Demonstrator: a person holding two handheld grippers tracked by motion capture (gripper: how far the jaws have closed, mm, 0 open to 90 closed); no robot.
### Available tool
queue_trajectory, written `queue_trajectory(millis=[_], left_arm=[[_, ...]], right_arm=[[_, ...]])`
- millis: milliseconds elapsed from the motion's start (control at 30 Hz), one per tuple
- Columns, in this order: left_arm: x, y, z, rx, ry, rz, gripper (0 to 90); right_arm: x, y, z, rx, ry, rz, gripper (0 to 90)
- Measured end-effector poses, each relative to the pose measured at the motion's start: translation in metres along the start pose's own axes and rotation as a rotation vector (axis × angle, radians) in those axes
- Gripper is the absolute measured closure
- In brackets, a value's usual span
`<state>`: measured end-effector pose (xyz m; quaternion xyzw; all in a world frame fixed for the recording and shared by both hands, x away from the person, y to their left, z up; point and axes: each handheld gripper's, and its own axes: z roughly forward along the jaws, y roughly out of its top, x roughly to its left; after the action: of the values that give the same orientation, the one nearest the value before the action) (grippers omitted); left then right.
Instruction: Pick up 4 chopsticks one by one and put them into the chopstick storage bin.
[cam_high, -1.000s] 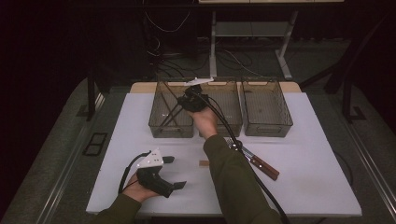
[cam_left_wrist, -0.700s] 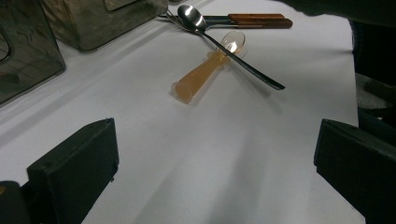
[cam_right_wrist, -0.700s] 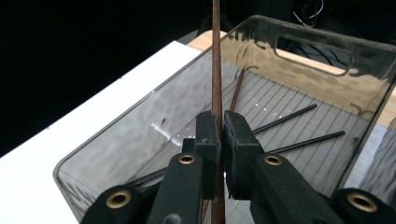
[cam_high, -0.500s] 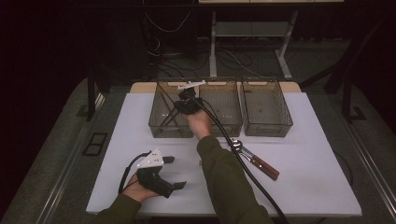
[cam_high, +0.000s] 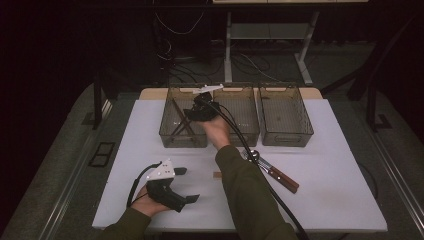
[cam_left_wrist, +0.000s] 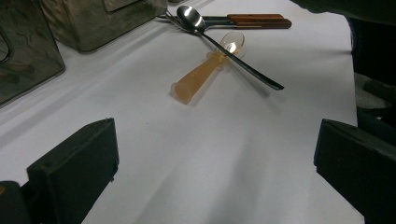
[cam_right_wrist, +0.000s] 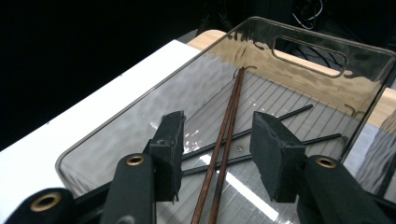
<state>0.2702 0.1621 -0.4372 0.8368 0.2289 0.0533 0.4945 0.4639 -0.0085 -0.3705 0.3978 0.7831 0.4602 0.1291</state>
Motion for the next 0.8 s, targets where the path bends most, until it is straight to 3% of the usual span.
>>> queue_trajectory(millis=[300,667,800], left_arm=[[0.000,-0.001,0.000,-0.002,0.001,-0.007,0.0],[0.000,-0.002,0.001,0.002,0.006,-0.024,0.0],[0.001,-0.002,0.002,-0.001,0.005,-0.028,0.0]], right_arm=[[-0.001,-0.007,-0.025,0.003,0.060,-0.031,48.1],[-0.009,-0.019,-0.068,-0.003,0.128,-0.068,42.5],[-0.013,-0.028,-0.082,-0.011,0.134,-0.084,41.8]])
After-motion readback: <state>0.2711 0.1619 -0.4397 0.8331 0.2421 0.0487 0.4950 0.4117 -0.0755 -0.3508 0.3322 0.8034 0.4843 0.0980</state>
